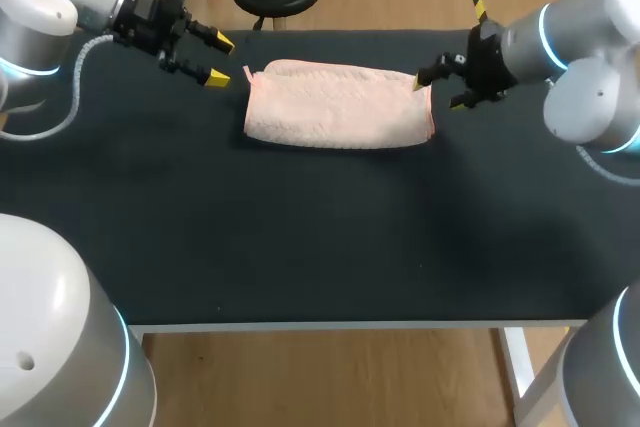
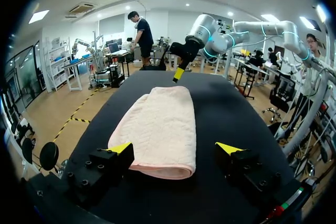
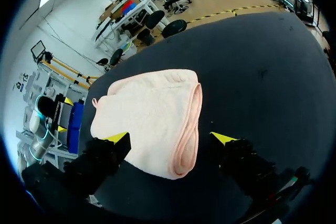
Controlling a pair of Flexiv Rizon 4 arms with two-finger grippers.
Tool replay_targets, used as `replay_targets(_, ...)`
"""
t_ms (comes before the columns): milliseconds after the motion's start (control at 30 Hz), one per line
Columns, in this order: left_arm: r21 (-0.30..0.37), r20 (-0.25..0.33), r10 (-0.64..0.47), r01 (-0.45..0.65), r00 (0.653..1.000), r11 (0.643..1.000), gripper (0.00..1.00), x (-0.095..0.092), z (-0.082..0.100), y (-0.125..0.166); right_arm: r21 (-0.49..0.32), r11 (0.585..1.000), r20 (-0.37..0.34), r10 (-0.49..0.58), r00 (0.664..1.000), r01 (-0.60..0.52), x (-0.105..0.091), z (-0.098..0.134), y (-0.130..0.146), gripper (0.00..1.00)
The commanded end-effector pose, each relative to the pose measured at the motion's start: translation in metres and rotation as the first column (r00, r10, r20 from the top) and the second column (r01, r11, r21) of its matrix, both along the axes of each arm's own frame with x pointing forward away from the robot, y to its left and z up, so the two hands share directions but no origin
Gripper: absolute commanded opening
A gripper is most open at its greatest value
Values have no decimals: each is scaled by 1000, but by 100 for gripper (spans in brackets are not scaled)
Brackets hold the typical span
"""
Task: Fold the towel
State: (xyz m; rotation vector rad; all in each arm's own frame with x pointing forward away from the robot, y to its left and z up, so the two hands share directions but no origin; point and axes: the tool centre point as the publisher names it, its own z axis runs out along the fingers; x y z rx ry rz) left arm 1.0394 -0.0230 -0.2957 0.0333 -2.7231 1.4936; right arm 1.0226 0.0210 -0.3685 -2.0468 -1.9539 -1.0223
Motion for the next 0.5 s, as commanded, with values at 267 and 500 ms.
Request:
replay_targets(267, 0, 2, 1, -1, 1000, 1000, 100, 0, 0, 0, 36, 996, -63, 83, 995, -81, 13, -25, 3, 100)
replay_targets(500, 0, 2, 1, -1, 1000, 1000, 100, 0, 0, 0, 63, 995, -88, 79, 993, -74, 15, -34, 8, 100)
